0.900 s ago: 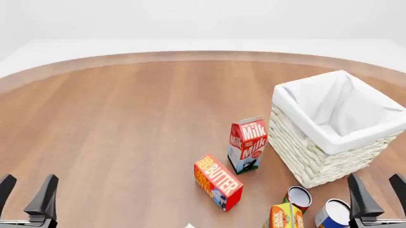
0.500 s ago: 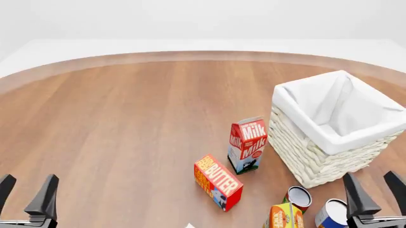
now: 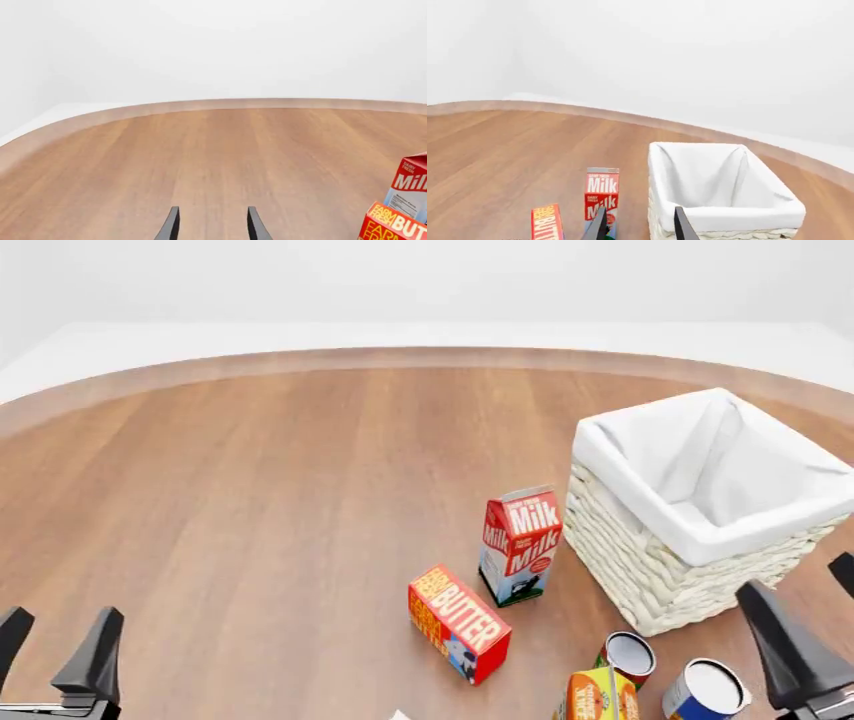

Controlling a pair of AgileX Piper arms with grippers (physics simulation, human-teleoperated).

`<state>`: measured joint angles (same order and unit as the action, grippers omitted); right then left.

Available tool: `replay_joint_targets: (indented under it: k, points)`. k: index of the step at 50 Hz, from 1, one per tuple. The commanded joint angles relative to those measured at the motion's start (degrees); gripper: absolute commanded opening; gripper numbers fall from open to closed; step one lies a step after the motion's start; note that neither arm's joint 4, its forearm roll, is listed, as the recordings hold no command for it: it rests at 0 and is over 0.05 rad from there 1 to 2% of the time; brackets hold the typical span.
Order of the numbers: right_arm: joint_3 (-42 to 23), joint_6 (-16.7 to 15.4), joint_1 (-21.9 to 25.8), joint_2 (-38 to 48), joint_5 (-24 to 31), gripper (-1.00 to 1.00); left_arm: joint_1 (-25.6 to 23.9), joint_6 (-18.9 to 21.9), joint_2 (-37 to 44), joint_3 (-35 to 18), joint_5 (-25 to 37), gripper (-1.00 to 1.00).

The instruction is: Pick up the cream cheese box and the butter, and put them in the basket.

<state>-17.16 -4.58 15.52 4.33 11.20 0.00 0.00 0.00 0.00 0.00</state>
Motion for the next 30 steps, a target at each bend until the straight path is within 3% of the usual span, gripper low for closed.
replay_joint_targets:
  k: [1, 6, 11, 15, 17, 30]
  points:
    - [-8.4, -2.0, 6.9, 5.2, 3.7, 1.00, 0.0, 0.0, 0.0, 0.0, 0.0, 1.00]
    - [-9.1, -1.9, 8.5, 7.4, 3.1, 1.00, 0.0, 0.0, 0.0, 0.0, 0.0, 1.00]
    - [-14.3, -0.1, 11.1, 13.8, 5.0, 1.00, 0.0, 0.0, 0.0, 0.0, 0.0, 1.00]
    - [-16.9, -0.7, 12.7, 16.1, 5.9, 1.00, 0.0, 0.0, 0.0, 0.0, 0.0, 1.00]
    - [-17.8, -3.7, 14.7, 16.9, 6.1, 1.00, 0.0, 0.0, 0.0, 0.0, 0.0, 1.00]
    - [-24.0, -3.2, 20.8, 29.0, 6.9, 1.00, 0.0, 0.0, 0.0, 0.0, 0.0, 1.00]
